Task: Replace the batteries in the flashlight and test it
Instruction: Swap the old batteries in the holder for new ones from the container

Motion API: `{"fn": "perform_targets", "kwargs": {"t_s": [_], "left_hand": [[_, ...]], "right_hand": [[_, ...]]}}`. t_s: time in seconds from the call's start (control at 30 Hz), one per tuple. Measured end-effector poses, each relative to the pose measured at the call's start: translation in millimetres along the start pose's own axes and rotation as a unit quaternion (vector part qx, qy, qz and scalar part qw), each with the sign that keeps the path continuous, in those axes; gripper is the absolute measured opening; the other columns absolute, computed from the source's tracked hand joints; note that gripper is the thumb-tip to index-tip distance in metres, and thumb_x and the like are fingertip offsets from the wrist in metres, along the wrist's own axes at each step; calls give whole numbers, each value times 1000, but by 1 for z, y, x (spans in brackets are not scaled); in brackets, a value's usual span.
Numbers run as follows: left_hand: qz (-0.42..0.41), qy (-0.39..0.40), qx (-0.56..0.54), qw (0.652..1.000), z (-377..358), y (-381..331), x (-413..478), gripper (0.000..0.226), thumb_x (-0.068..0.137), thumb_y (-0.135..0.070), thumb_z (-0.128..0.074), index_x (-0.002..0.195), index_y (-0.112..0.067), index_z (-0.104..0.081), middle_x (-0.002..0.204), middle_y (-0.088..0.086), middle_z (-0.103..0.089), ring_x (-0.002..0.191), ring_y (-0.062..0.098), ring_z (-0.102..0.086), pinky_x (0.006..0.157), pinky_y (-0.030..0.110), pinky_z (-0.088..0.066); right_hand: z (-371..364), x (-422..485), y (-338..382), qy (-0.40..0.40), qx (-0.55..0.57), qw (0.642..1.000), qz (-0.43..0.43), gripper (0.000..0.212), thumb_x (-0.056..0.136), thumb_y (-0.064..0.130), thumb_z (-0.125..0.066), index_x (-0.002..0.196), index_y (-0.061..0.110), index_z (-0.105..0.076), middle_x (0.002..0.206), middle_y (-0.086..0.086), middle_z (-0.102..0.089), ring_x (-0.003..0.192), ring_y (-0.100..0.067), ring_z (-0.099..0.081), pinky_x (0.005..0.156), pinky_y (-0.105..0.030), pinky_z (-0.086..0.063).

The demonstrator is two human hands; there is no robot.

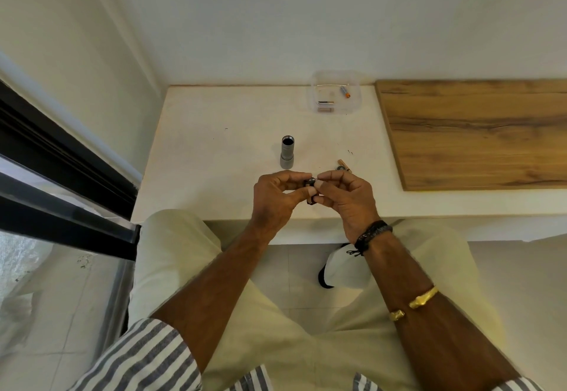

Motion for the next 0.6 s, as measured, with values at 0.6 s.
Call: {"fn": "perform_targets", "kwargs": {"t_s": [0.6], "left_hand": [[240,83,-412,875,-30,29,-9,24,92,-8,-60,115,-3,-61,113,20,-72,105,31,-71,84,35,-59]], "right_hand": [[102,63,-7,-228,-21,973,32,22,79,-6,-76,80,15,-75,92,-18,-76,95,-39,-74,85,-42,-63]]}}
Point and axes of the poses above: each hand's wrist, its own x-axis towards the middle knuckle, its own z-axis out of the back of the hand, y = z × x, the point moved 10 cm from there along x, towards the middle knuckle
